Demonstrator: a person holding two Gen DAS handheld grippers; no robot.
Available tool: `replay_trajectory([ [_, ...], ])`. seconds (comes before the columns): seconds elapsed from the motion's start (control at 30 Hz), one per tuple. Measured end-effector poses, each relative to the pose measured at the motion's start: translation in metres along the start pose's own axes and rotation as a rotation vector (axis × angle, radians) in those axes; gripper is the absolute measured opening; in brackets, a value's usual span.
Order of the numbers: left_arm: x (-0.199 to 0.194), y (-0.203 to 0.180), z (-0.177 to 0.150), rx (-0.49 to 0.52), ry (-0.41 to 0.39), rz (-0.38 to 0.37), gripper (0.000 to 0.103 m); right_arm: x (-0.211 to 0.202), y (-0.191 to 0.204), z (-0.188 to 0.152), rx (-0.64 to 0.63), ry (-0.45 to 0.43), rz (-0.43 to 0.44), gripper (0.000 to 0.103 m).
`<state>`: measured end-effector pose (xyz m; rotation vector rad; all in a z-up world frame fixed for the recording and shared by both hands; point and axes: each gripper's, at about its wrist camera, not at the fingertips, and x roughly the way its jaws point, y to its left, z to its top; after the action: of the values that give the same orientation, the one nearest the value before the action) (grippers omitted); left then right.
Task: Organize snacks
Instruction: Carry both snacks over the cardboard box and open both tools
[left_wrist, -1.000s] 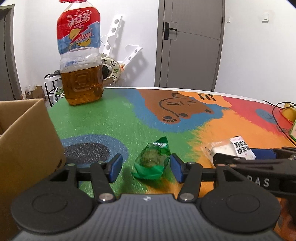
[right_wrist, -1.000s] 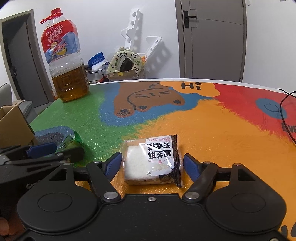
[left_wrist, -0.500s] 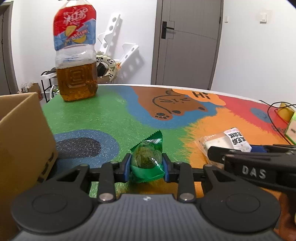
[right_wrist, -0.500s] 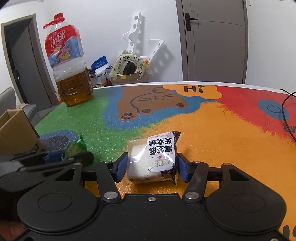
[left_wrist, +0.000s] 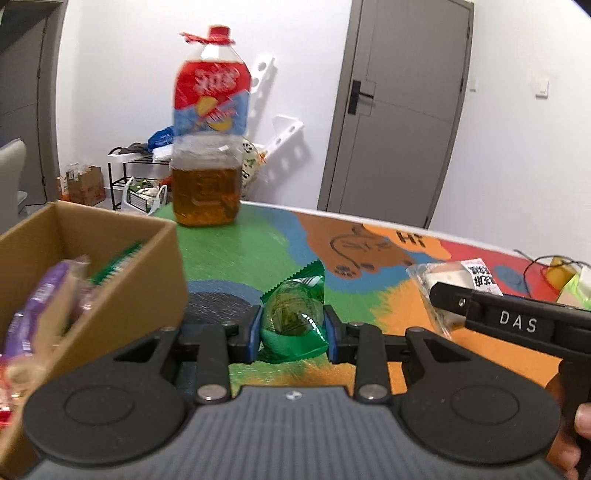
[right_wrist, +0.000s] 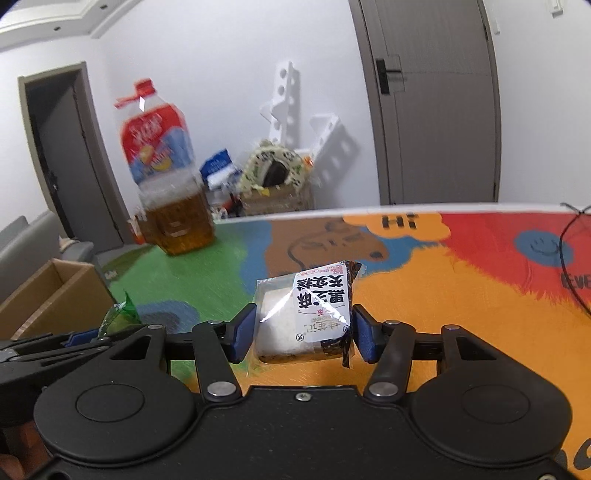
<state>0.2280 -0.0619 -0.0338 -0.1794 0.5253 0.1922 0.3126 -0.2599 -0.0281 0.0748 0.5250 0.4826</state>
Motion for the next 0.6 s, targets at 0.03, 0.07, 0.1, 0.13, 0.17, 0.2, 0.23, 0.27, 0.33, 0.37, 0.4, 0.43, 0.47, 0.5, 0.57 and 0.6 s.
replay_trajectory([
  [0.03,-0.005,0.002,0.002,0.000,-0.004,0.003,0.032,-0.003,0.002,0.001,0.003,-0.006,-0.005,0.054],
  [0.07,-0.010,0.005,0.005,-0.005,-0.008,0.002,0.032,-0.005,0.004,0.002,-0.002,-0.012,-0.009,0.054],
  [0.1,-0.016,0.009,0.008,-0.015,-0.012,0.001,0.032,-0.007,0.006,0.003,-0.010,-0.018,-0.009,0.054],
  [0.13,-0.020,0.012,0.011,-0.024,-0.018,0.004,0.032,-0.011,0.008,0.005,-0.009,-0.026,-0.008,0.054],
  [0.17,-0.026,0.016,0.014,-0.031,-0.027,0.008,0.032,-0.015,0.008,0.007,-0.001,-0.035,-0.006,0.054],
  [0.2,-0.031,0.019,0.016,-0.035,-0.036,0.011,0.032,-0.018,0.010,0.008,0.006,-0.043,-0.003,0.054],
  [0.23,-0.036,0.022,0.018,-0.040,-0.044,0.014,0.032,-0.021,0.010,0.009,0.013,-0.050,0.002,0.054],
  [0.27,-0.040,0.025,0.020,-0.044,-0.051,0.018,0.032,-0.024,0.012,0.010,0.022,-0.054,0.007,0.054],
  [0.33,-0.049,0.031,0.023,-0.053,-0.061,0.026,0.032,-0.030,0.016,0.011,0.027,-0.059,0.015,0.054],
  [0.37,-0.053,0.034,0.024,-0.058,-0.064,0.027,0.032,-0.033,0.019,0.012,0.024,-0.063,0.016,0.054],
  [0.4,-0.056,0.037,0.025,-0.063,-0.069,0.029,0.032,-0.036,0.023,0.012,0.023,-0.067,0.019,0.054],
  [0.43,-0.060,0.041,0.026,-0.069,-0.074,0.033,0.032,-0.039,0.026,0.013,0.023,-0.072,0.023,0.054],
  [0.47,-0.064,0.044,0.027,-0.075,-0.079,0.036,0.032,-0.042,0.031,0.014,0.025,-0.080,0.029,0.054],
  [0.5,-0.068,0.047,0.027,-0.079,-0.082,0.037,0.032,-0.045,0.034,0.016,0.027,-0.087,0.037,0.054],
  [0.57,-0.075,0.054,0.028,-0.082,-0.091,0.043,0.032,-0.048,0.042,0.018,0.031,-0.099,0.053,0.054],
  [0.6,-0.078,0.057,0.029,-0.083,-0.095,0.047,0.032,-0.048,0.046,0.019,0.033,-0.102,0.058,0.054],
])
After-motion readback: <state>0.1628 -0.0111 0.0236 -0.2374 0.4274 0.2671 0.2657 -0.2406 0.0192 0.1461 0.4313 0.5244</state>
